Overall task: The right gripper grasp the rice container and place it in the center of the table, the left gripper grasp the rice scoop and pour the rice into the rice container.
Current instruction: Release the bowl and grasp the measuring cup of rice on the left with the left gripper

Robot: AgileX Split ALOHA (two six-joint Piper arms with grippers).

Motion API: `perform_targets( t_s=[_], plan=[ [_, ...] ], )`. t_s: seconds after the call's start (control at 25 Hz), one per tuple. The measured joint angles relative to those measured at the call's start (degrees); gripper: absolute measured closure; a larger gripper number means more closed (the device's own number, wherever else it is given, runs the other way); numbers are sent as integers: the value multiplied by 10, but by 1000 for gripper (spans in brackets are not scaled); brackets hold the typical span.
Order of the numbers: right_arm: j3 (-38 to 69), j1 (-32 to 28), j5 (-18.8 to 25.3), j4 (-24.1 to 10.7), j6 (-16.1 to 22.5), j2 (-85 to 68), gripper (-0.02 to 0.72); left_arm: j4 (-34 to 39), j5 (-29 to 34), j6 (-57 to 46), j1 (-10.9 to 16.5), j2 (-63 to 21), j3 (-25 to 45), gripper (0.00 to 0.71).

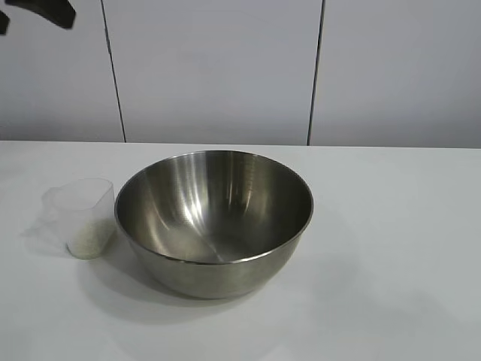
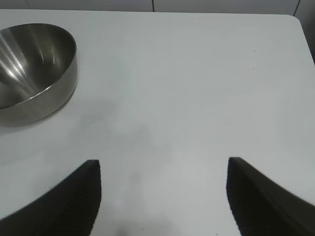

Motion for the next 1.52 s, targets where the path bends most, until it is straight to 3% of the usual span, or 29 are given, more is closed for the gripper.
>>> perform_targets(
  t_s=[0.16,0.52,0.64,0.92,1.08,1.28,1.4,1.52],
  plan=[
    [0,0,0,0,1,0,209,-53,-114,44,0,-127,129,46],
    [0,0,-1,0,1,0,209,-89,-268,0,0,-315,373,46],
    [0,1,-1,0,1,0,209,-91,-284,-19,0,-331,407,47],
    [0,2,-1,0,1,0,209,-85,-298,-21,0,-332,415,49],
    [0,2,-1,0,1,0,209,-16,-344,-83,0,-332,444,79],
    [0,2,-1,0,1,0,209,184,-443,-304,0,-331,512,95],
    [0,2,-1,0,1,0,209,228,-466,-329,0,-306,538,98],
    [0,2,-1,0,1,0,209,237,-467,-330,0,-227,552,98]
  ],
)
